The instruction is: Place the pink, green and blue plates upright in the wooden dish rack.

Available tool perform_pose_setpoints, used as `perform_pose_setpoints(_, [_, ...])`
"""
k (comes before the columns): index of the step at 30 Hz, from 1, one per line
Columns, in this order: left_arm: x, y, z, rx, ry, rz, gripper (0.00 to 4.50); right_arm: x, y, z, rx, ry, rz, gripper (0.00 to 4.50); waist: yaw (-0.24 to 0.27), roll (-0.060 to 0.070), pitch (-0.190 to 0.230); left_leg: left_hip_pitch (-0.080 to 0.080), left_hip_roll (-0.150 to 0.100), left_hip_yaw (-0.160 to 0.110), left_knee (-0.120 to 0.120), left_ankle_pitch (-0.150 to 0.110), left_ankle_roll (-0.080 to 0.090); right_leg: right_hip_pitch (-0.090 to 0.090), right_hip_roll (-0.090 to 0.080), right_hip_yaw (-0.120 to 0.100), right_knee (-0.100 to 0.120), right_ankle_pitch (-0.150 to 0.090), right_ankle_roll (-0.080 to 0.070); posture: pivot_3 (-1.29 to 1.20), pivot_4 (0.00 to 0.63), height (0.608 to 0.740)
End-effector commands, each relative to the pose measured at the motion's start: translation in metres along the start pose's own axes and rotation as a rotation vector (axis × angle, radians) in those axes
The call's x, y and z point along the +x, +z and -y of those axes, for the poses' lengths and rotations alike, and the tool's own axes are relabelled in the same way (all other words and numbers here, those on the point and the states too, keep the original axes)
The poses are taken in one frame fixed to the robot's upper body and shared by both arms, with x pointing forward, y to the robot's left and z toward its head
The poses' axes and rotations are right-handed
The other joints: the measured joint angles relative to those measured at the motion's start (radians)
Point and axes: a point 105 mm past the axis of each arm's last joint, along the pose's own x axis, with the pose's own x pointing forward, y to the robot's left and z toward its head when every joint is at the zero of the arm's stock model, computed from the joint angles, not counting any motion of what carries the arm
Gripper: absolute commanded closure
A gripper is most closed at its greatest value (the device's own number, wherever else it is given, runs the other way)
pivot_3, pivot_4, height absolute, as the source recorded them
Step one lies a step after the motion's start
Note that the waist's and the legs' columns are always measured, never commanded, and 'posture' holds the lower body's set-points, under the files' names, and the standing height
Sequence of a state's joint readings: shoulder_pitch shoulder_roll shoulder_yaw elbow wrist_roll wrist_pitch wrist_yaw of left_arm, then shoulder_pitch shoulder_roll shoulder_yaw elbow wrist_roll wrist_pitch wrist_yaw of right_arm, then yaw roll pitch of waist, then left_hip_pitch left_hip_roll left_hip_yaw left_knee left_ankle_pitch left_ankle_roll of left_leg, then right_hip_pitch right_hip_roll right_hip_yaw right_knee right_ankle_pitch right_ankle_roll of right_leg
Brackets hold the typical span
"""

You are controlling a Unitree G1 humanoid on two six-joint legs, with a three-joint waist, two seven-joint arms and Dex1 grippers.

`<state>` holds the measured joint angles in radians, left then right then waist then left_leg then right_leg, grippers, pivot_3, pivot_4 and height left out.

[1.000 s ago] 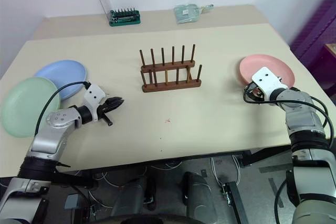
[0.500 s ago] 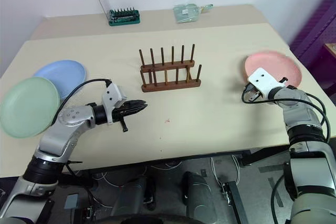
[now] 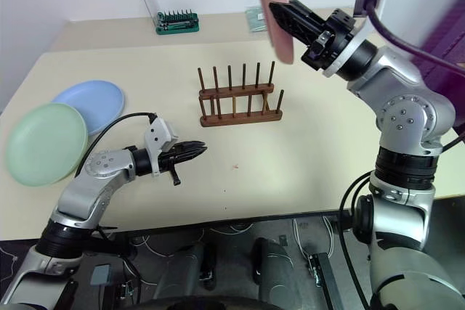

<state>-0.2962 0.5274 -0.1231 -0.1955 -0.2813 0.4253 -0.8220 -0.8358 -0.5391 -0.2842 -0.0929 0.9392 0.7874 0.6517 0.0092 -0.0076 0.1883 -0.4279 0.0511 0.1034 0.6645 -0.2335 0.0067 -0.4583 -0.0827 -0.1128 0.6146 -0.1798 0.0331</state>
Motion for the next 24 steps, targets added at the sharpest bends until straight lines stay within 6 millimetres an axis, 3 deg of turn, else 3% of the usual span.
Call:
perform_pose_setpoints(1, [-0.003,0.008,-0.003,0.017,0.026,0.037,4.10,0.001,0.003,0.002,0.141,-0.013,0.031,4.43,0.004,0.000,0.000,0.000,0.000,0.000,0.000,0.000,0.000,0.000,0.000,0.000,0.000,0.000,0.000,0.00,0.150,0.730])
perform_pose_setpoints(10, [-0.005,0.007,-0.002,0.006,0.039,0.038,4.10,-0.003,-0.024,0.047,0.311,-0.193,-0.013,4.43,0.002,0.000,0.000,-0.002,0.000,0.001,-0.001,0.000,0.000,-0.003,0.001,0.000,0.000,0.000,0.000,0.00,0.150,0.730])
perform_pose_setpoints(16, [-0.006,0.007,-0.003,0.011,0.044,0.035,4.10,-0.003,-0.033,0.060,0.430,-0.232,-0.012,4.43,0.001,0.000,0.000,-0.002,0.000,0.001,-0.001,0.000,0.001,-0.003,0.001,0.000,0.000,0.001,0.001,0.00,0.150,0.730])
perform_pose_setpoints(20, [-0.006,0.007,-0.004,0.015,0.047,0.033,4.10,-0.002,-0.028,0.062,0.433,-0.235,0.016,3.09,0.002,0.000,0.000,-0.003,0.000,0.001,-0.001,0.000,0.001,-0.003,0.001,0.000,0.000,0.001,0.001,0.00,0.150,0.730])
perform_pose_setpoints(24, [-0.007,0.007,-0.004,0.015,0.048,0.030,4.10,-0.001,-0.017,0.069,0.268,-0.304,0.034,1.01,0.002,0.000,0.000,-0.003,0.000,0.001,-0.001,0.000,0.001,-0.003,0.001,0.000,0.000,0.001,0.001,0.00,0.150,0.730])
